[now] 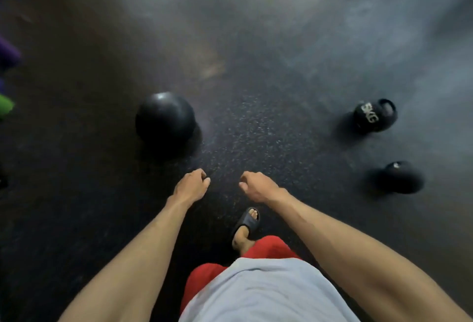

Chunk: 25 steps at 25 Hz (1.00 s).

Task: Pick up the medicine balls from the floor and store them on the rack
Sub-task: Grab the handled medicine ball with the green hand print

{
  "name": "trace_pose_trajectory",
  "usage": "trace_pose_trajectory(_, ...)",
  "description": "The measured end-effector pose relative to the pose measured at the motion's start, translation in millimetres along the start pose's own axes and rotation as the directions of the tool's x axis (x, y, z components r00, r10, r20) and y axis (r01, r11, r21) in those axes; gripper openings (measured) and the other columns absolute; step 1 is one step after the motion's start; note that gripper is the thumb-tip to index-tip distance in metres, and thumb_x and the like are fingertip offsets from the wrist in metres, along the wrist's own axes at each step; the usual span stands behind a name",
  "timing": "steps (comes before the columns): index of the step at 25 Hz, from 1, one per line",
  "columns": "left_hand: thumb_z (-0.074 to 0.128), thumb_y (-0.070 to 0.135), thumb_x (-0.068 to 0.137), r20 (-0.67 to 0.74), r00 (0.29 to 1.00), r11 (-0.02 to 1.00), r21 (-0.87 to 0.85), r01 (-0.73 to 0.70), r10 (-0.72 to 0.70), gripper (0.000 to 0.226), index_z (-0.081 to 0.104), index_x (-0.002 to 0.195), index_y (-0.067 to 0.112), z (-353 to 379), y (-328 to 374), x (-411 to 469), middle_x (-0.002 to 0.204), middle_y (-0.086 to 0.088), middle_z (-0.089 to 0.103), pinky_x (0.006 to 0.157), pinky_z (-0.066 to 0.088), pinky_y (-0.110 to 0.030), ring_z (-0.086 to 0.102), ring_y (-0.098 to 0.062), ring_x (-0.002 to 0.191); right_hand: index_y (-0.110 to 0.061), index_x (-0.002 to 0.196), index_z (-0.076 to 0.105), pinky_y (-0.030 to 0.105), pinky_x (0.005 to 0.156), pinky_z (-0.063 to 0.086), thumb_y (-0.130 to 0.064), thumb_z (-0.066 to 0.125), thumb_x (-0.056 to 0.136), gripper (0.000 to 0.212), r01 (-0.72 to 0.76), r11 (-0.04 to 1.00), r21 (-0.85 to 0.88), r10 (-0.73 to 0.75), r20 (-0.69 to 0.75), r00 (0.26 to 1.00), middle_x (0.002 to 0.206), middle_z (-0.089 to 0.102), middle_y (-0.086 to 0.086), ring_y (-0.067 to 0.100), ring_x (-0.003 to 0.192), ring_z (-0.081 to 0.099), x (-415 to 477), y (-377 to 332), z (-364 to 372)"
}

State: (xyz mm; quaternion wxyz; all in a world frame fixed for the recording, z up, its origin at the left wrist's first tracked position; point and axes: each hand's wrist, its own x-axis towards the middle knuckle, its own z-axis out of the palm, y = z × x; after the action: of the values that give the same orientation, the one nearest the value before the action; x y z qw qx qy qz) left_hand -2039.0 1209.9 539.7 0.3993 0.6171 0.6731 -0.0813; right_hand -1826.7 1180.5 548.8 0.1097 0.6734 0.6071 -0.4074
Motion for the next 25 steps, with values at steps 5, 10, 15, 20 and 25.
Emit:
trace_pose_trajectory(5, 0.053, 0.037, 0.100, 0.118, 0.978, 0.966, 0.178, -0.188, 0.169, 0.025, 0.061, 0.118, 0.021, 9.6, 158.8, 80.3, 0.115, -0.003, 0.067, 0.087, 0.050, -0.036, 0.062, -0.017, 0.098, -0.014, 0.129, 0.059, 0.044, 0.094, 0.050, -0.036, 0.047, 0.102, 0.037, -0.177, 0.965, 0.191, 0.187, -0.035, 0.982, 0.125, 0.067, 0.016, 0.036, 0.114, 0.063, 28.9, 102.7, -80.0)
trace_pose_trajectory(10, 0.050, 0.036, 0.100, 0.282, 0.905, 0.862, 0.311, -0.401, 0.319, 0.032, 0.060, 0.123, 0.016, 8.4, 270.7, 157.5, 0.120, -0.007, 0.067, 0.092, 0.052, -0.039, 0.064, -0.026, 0.108, -0.014, 0.132, 0.057, 0.046, 0.094, 0.050, -0.036, 0.045, 0.104, 0.037, -0.293, 0.894, 0.340, 0.329, -0.053, 0.943, 0.127, 0.065, 0.013, 0.033, 0.115, 0.062, 62.3, 163.0, -150.8)
trace_pose_trajectory(15, 0.049, 0.034, 0.102, 0.438, 0.817, 0.730, 0.404, -0.551, 0.375, 0.033, 0.058, 0.125, 0.013, 4.2, 372.3, 254.3, 0.121, -0.010, 0.067, 0.090, 0.050, -0.038, 0.063, -0.028, 0.111, -0.018, 0.137, 0.054, 0.046, 0.097, 0.051, -0.036, 0.045, 0.105, 0.038, -0.402, 0.785, 0.472, 0.466, -0.020, 0.885, 0.131, 0.063, 0.008, 0.028, 0.116, 0.061, 115.2, 214.3, -220.8)
trace_pose_trajectory(20, 0.048, 0.034, 0.102, 0.587, 0.690, 0.558, 0.431, -0.709, 0.424, 0.035, 0.057, 0.127, 0.011, -6.7, 487.7, 335.0, 0.121, -0.012, 0.067, 0.089, 0.051, -0.039, 0.065, -0.029, 0.109, -0.017, 0.138, 0.054, 0.045, 0.098, 0.049, -0.037, 0.045, 0.104, 0.040, -0.459, 0.631, 0.626, 0.598, -0.016, 0.801, 0.134, 0.059, 0.013, 0.032, 0.119, 0.059, 154.2, 261.7, -303.0)
trace_pose_trajectory(25, 0.049, 0.033, 0.101, 0.680, 0.586, 0.399, 0.436, -0.807, 0.441, 0.032, 0.059, 0.122, 0.011, -7.6, 614.6, 401.4, 0.116, -0.013, 0.069, 0.085, 0.052, -0.038, 0.066, -0.030, 0.103, -0.016, 0.132, 0.058, 0.043, 0.097, 0.048, -0.036, 0.048, 0.102, 0.037, -0.454, 0.490, 0.744, 0.703, -0.030, 0.710, 0.131, 0.063, 0.015, 0.035, 0.121, 0.059, 194.1, 326.4, -375.1)
